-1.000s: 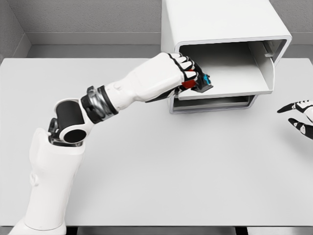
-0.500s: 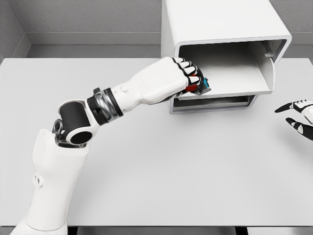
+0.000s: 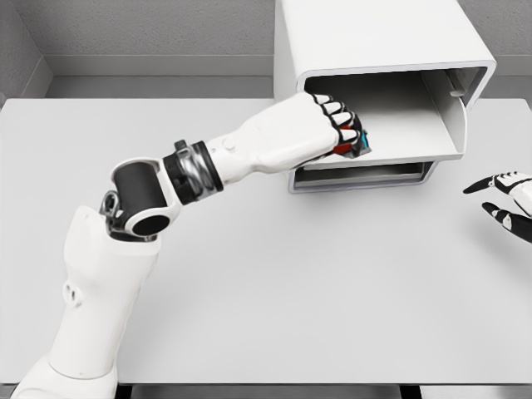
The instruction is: Slide open multi-storey tabletop storage cabinets and put open load switch and slide close multi-storey tabletop storage cabinets
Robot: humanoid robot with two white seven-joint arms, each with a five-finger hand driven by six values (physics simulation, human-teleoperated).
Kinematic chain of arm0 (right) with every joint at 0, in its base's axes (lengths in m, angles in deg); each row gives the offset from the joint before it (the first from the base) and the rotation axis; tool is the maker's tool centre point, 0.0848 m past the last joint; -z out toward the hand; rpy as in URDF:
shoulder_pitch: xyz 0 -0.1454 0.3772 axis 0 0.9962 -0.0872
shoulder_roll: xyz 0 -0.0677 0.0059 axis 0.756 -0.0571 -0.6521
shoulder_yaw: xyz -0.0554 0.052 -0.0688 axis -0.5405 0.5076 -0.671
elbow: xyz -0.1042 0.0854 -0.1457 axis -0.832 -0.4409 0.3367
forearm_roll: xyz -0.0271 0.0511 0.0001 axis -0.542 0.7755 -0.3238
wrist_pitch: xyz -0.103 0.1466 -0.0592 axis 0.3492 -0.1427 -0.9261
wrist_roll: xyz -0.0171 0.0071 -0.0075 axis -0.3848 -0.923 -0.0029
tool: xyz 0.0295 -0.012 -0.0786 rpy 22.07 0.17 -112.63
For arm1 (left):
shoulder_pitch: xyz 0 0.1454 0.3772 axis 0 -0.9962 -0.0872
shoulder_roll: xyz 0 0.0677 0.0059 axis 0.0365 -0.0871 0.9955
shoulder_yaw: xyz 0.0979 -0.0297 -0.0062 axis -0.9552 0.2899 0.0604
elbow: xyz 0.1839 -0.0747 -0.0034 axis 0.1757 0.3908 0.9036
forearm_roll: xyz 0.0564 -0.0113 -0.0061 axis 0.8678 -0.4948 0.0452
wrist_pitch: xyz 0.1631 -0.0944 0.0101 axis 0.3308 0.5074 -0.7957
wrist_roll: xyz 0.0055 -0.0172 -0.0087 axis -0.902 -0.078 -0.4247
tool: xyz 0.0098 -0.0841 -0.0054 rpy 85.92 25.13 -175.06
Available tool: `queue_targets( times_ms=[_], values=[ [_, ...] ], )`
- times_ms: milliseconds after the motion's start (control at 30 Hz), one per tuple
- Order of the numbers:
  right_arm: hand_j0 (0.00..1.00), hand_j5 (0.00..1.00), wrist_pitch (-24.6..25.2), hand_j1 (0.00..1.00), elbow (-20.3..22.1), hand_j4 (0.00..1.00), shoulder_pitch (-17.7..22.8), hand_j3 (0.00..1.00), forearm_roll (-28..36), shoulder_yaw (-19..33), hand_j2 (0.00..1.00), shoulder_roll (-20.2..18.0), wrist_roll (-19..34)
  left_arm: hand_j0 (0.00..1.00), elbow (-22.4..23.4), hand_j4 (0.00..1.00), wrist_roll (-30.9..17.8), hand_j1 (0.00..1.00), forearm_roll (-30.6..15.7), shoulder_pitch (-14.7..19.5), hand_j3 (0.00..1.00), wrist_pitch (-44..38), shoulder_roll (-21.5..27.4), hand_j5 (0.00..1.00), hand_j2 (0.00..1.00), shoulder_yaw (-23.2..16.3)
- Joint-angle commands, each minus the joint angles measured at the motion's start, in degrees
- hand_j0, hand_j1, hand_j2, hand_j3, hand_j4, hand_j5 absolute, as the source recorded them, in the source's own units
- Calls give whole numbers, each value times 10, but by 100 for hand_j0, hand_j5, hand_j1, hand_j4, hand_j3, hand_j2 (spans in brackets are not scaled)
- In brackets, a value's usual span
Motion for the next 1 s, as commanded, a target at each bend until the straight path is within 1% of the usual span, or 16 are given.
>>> queue_targets(
  times_ms=[0, 100, 333, 600, 633, 933, 967],
  values=[
    [57, 57, 1, 57, 2, 57, 0, 57, 4, 0, 57, 1, 0, 46, 10, 46, 0, 46, -3, 0, 46, -2, 0, 46, 46, -4],
    [57, 57, 1, 57, 9, 57, 0, 57, 4, 0, 57, 12, 1, 46, 17, 46, 0, 46, -3, 4, 46, -2, 0, 46, 46, -7],
    [57, 57, 1, 57, 10, 57, -1, 57, 4, -1, 57, 12, 1, 46, 22, 46, 0, 46, -4, 13, 46, -2, 0, 46, 46, -6],
    [57, 57, 1, 57, 10, 57, -2, 57, 4, -2, 57, 12, 1, 46, 21, 46, 0, 46, -7, 15, 46, -2, 0, 46, 46, -6],
    [57, 57, 1, 57, 10, 57, -2, 57, 4, -2, 57, 12, 1, 46, 21, 46, 0, 46, -7, 21, 46, -2, 0, 46, 46, -6],
    [57, 57, 1, 57, 8, 57, -7, 57, 0, -5, 57, 16, 2, 46, 22, 46, 0, 46, -6, 22, 46, -2, 0, 46, 46, -7],
    [57, 57, 1, 57, 7, 57, -8, 57, -1, -4, 57, 17, 2, 46, 22, 46, 0, 46, -4, 22, 46, -2, 0, 46, 46, -19]
  ],
)
